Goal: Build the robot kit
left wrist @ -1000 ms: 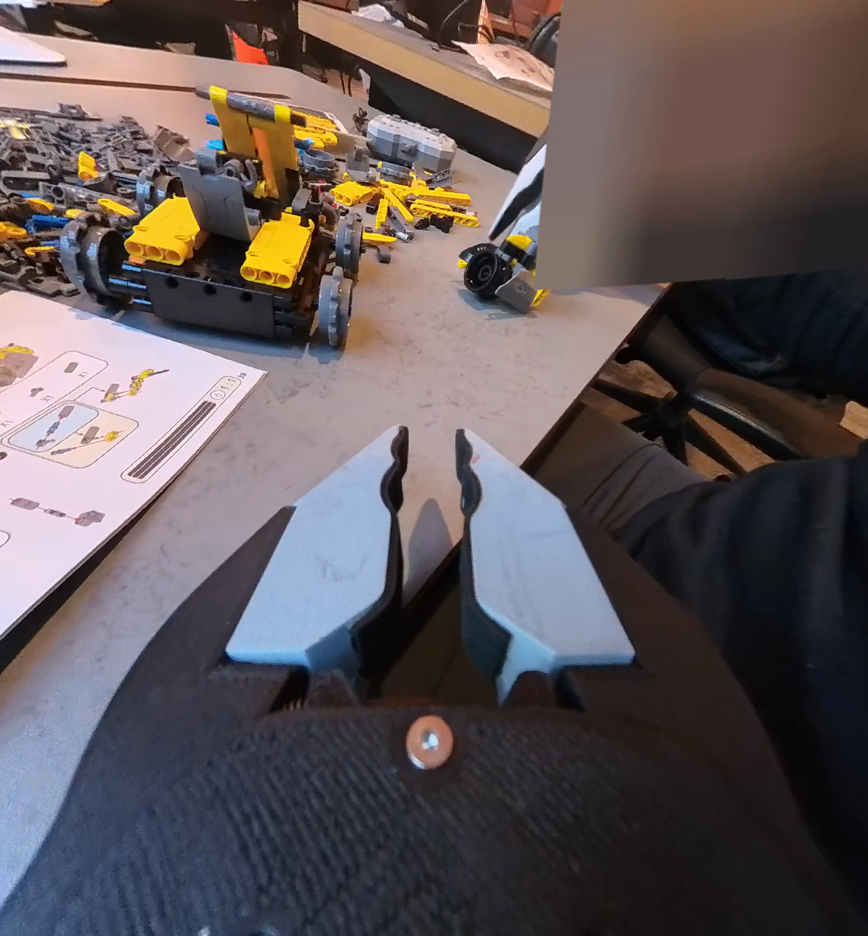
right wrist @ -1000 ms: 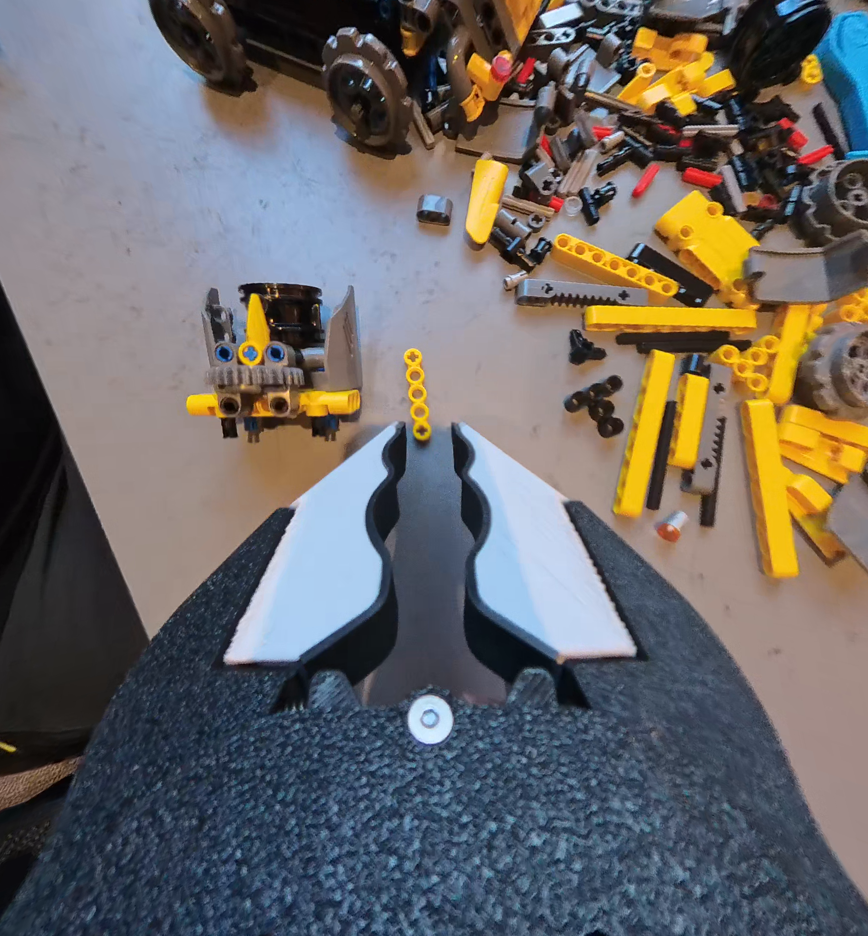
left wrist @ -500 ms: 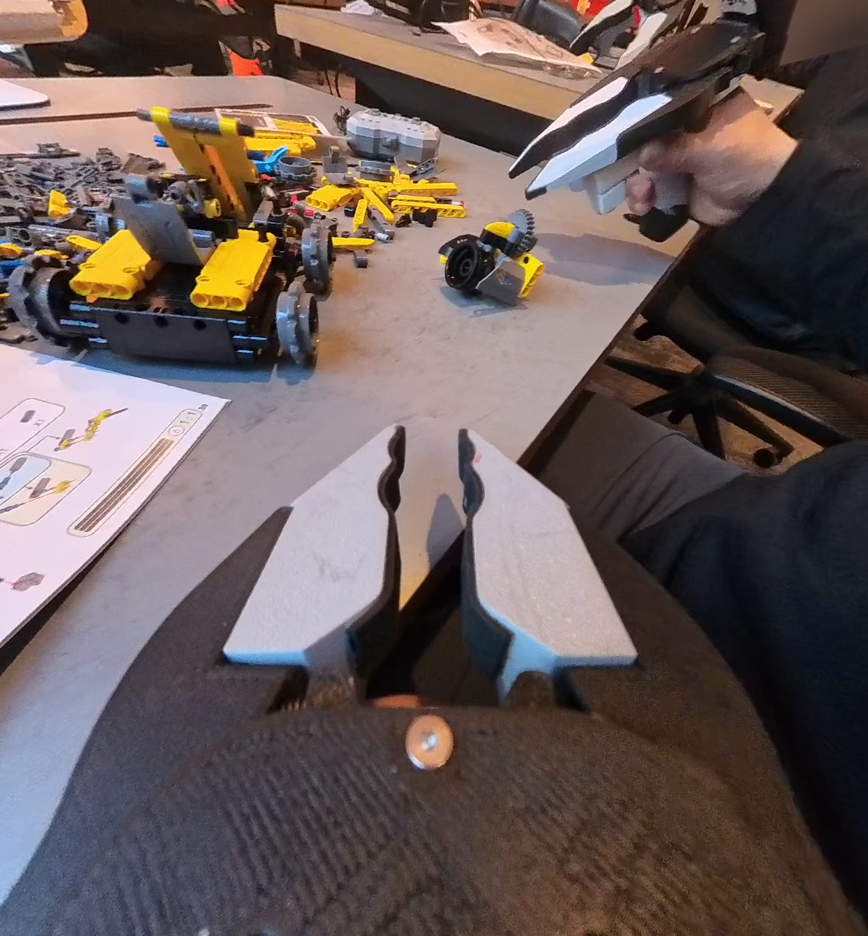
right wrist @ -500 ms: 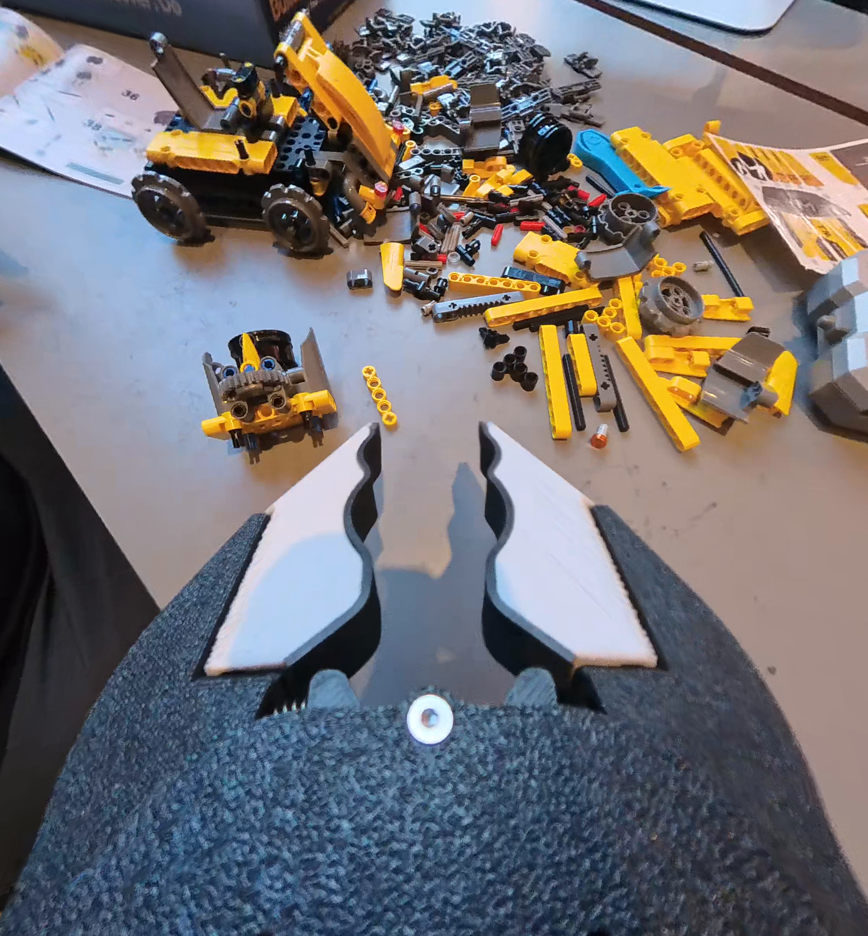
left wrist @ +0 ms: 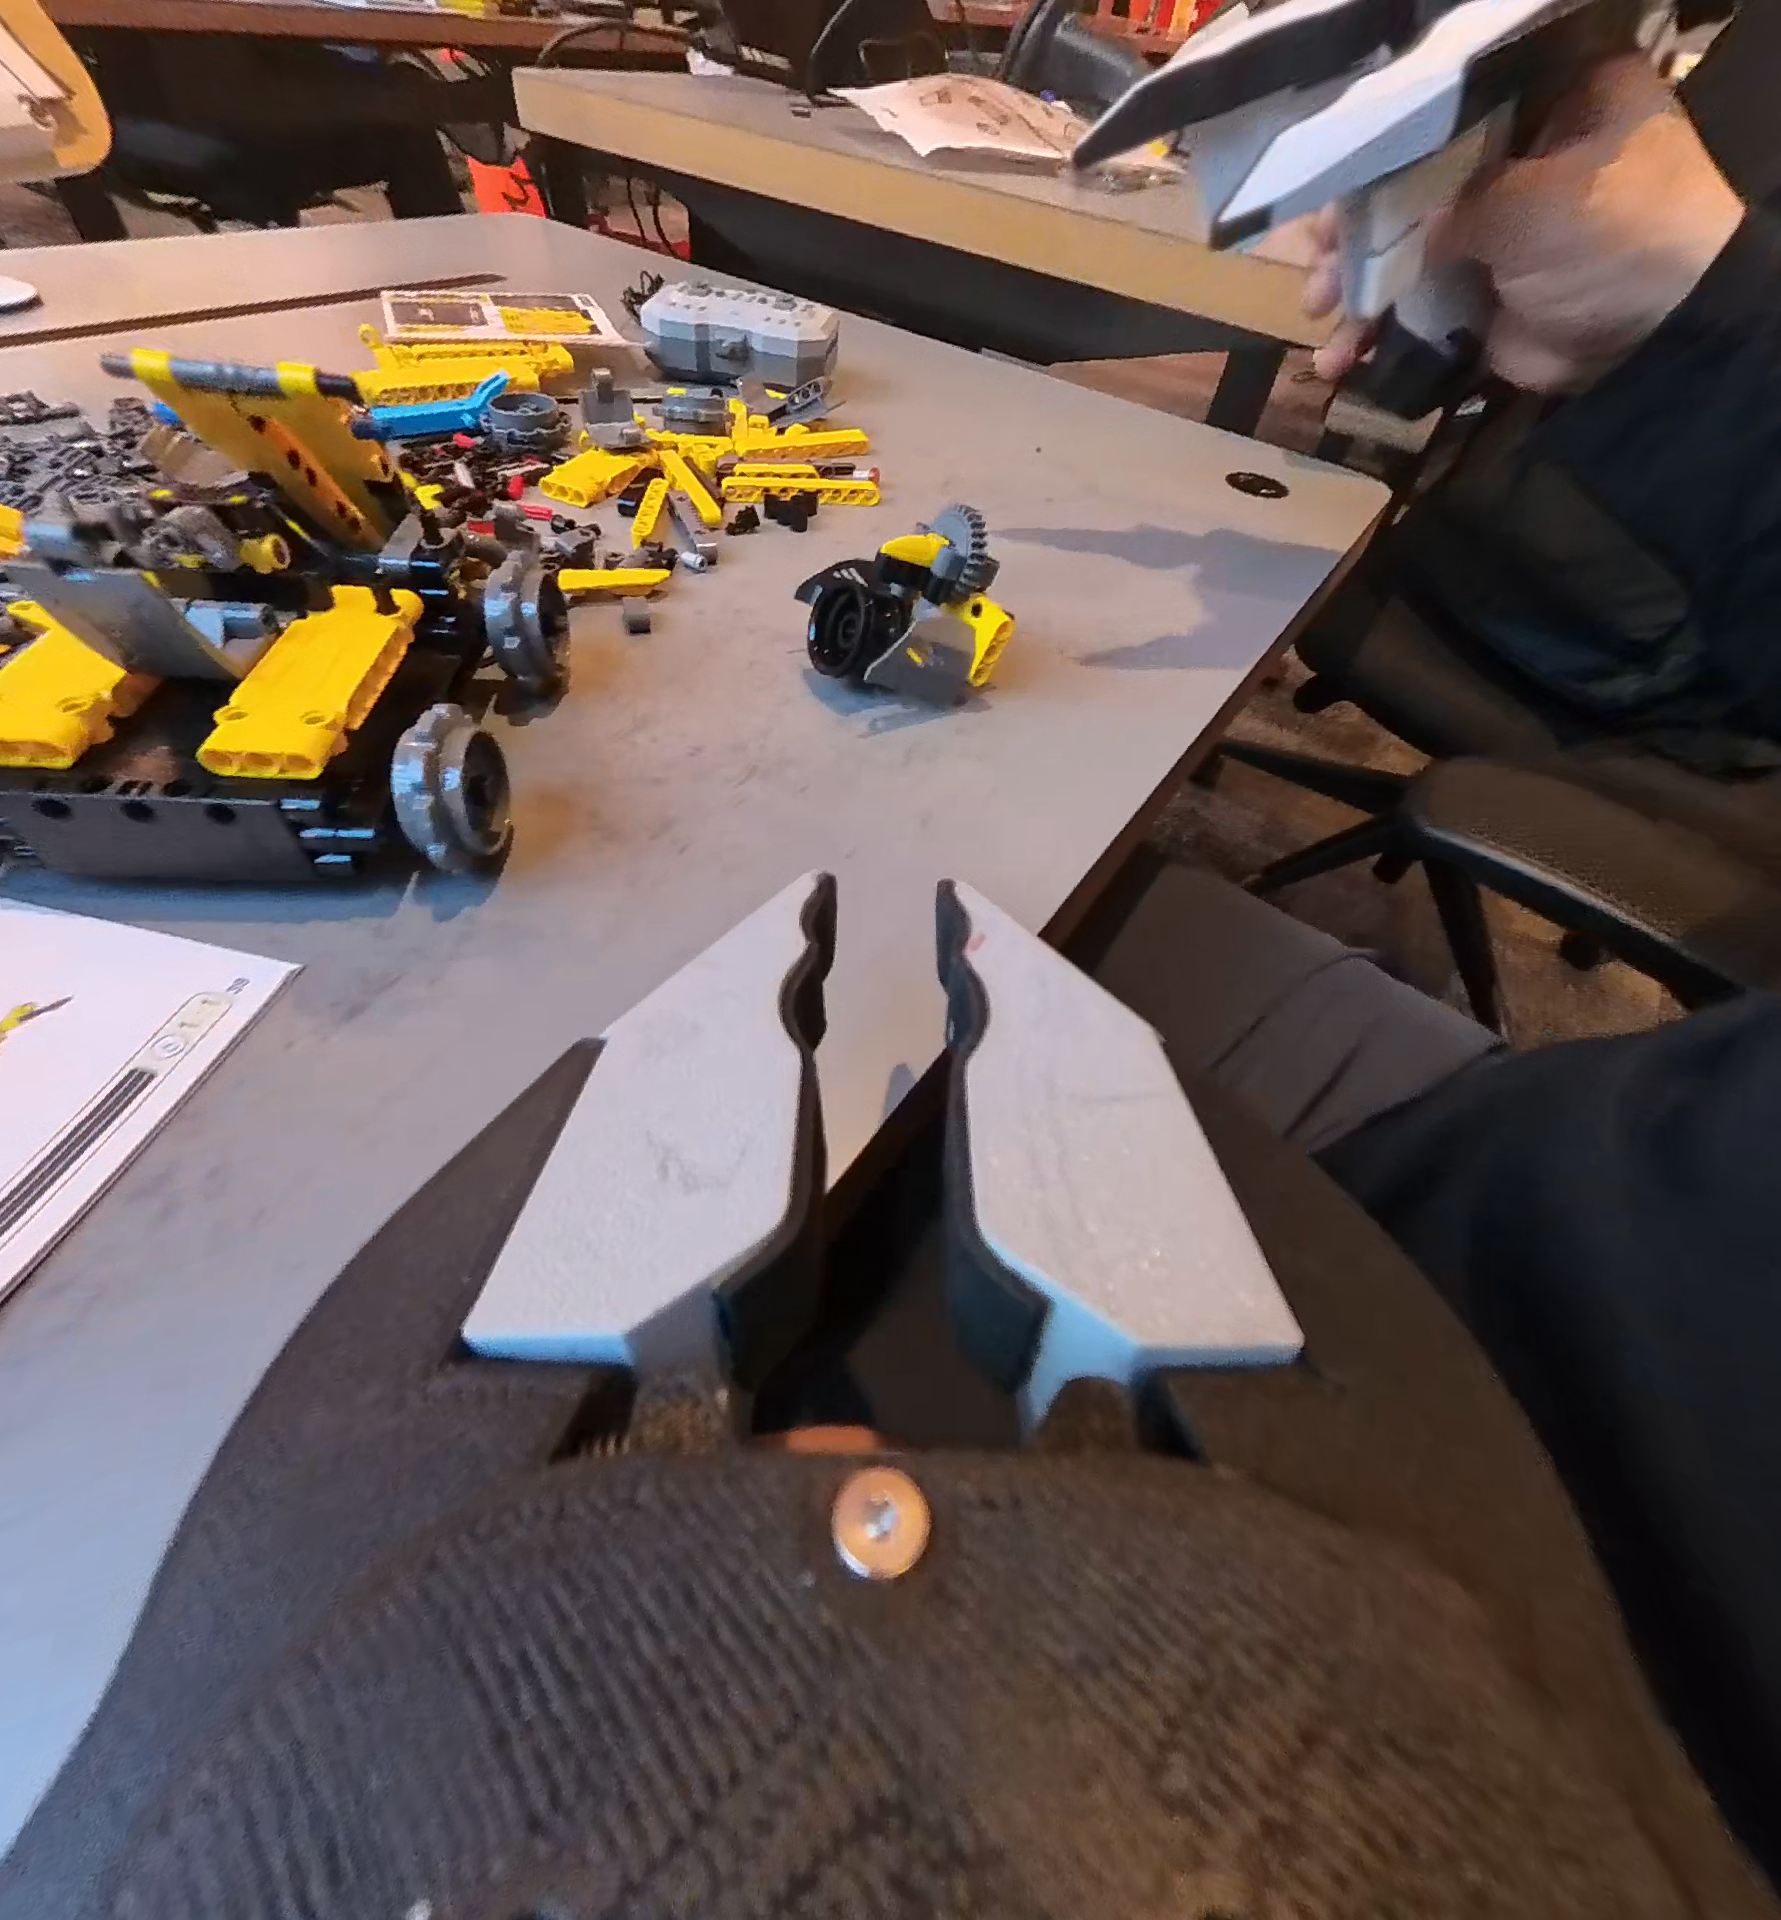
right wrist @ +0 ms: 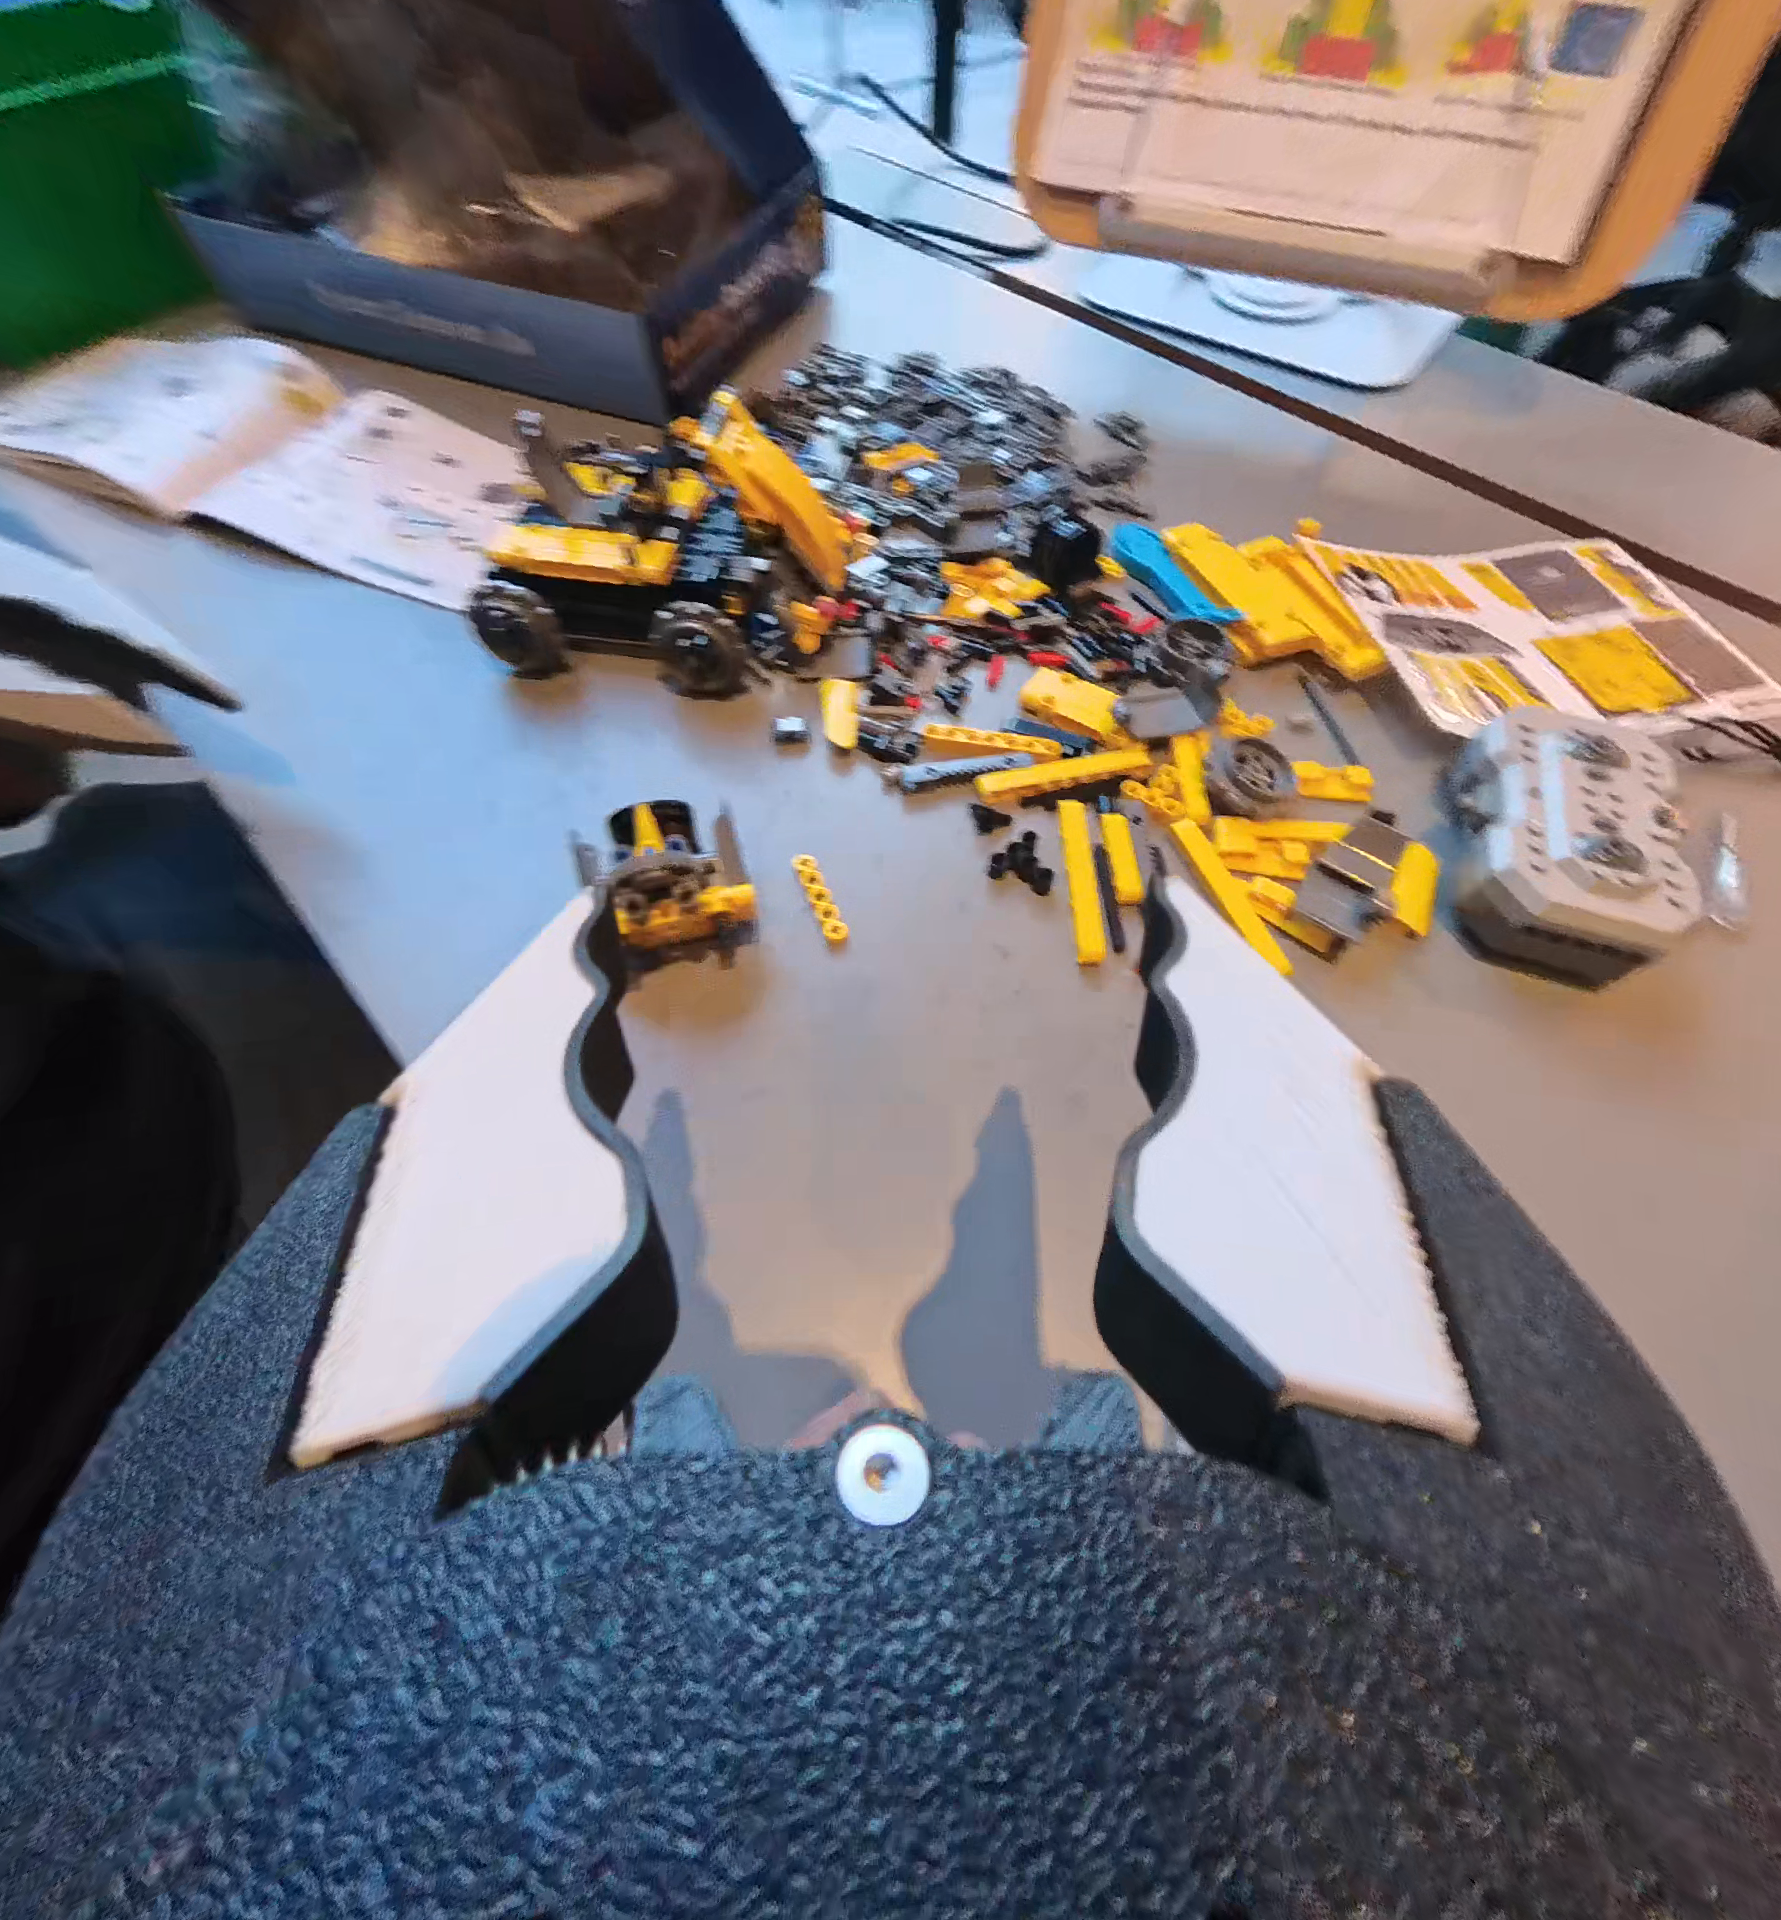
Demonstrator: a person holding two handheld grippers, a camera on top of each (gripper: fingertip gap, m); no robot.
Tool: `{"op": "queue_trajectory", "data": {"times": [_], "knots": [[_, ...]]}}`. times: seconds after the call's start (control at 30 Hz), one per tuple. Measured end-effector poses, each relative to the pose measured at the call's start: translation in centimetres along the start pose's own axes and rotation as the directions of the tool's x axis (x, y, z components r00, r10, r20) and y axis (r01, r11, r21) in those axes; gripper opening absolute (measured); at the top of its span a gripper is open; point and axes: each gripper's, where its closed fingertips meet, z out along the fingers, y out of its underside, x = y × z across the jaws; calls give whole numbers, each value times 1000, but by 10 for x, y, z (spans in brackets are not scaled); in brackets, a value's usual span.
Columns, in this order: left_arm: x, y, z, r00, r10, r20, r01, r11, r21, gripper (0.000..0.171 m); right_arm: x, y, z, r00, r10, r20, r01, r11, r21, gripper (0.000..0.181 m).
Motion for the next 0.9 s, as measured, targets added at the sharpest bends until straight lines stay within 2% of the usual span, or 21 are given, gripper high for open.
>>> {"op": "queue_trajectory", "data": {"times": [0.13, 0.27, 0.47, 0.57, 0.7, 0.8, 0.9], "knots": [[11, -4, 13, 1000, -4, -26, 4, 1000, -20, 16, 3, 2, -7, 999, -31, 28, 31, 999, 11, 103], [20, -13, 26, 999, 28, -34, -29, 999, -27, 14, 15, 27, 2, 998, -56, -25, 52, 990, -132, 104], [35, -29, 47, 998, 55, -35, -56, 998, -31, 14, -21, 17, 30, 989, -105, 104, 117, 987, -114, 103], [47, -29, 55, 996, 84, -37, -86, 995, -58, 13, -18, 15, 39, 993, -95, 76, 106, 984, -146, 103], [58, -26, 67, 991, 132, -16, -133, 986, -100, 13, -13, 18, 37, 989, -91, 114, 112, 975, -194, 103], [67, -27, 77, 993, 119, -10, -119, 987, -111, 13, 13, 8, 28, 987, -159, -16, 154, 973, -170, 103], [80, -31, 88, 995, 101, -16, -102, 989, -104, 13, 25, -6, 4, 942, -323, -90, 312, 943, -117, 102]]}}
